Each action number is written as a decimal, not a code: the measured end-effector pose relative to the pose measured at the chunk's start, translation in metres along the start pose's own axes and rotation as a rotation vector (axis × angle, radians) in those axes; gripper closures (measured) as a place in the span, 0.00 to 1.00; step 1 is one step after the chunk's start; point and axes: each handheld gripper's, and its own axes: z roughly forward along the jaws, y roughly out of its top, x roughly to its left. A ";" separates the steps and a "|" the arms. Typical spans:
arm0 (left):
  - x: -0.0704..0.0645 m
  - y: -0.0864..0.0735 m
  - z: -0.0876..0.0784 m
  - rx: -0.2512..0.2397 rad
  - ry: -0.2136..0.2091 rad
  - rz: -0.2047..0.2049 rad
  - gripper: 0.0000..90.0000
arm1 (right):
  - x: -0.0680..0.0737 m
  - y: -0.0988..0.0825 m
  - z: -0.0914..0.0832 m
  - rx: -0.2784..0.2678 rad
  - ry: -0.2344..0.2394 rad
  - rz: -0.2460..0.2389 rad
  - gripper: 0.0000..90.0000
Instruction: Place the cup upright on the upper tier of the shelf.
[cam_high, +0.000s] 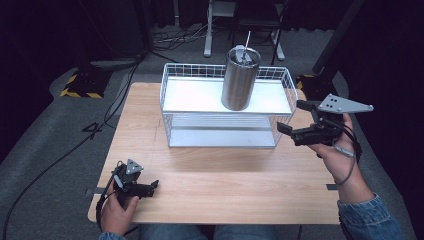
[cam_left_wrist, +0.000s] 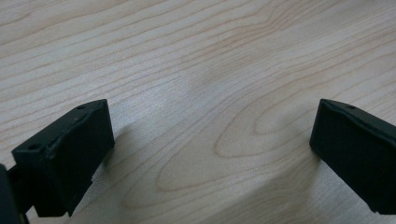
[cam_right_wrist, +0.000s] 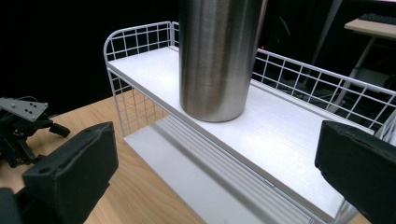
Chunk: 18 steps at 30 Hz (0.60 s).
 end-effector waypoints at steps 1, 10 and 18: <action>0.000 0.000 0.000 0.000 0.001 0.001 0.00 | 0.000 -0.003 -0.002 -0.002 -0.002 -0.002 0.00; 0.000 0.000 0.000 0.000 0.001 0.001 0.00 | -0.005 -0.035 -0.010 0.049 -0.018 -0.007 0.00; 0.000 0.000 0.000 0.000 0.001 0.000 0.00 | -0.006 -0.065 -0.010 0.099 -0.026 0.032 0.00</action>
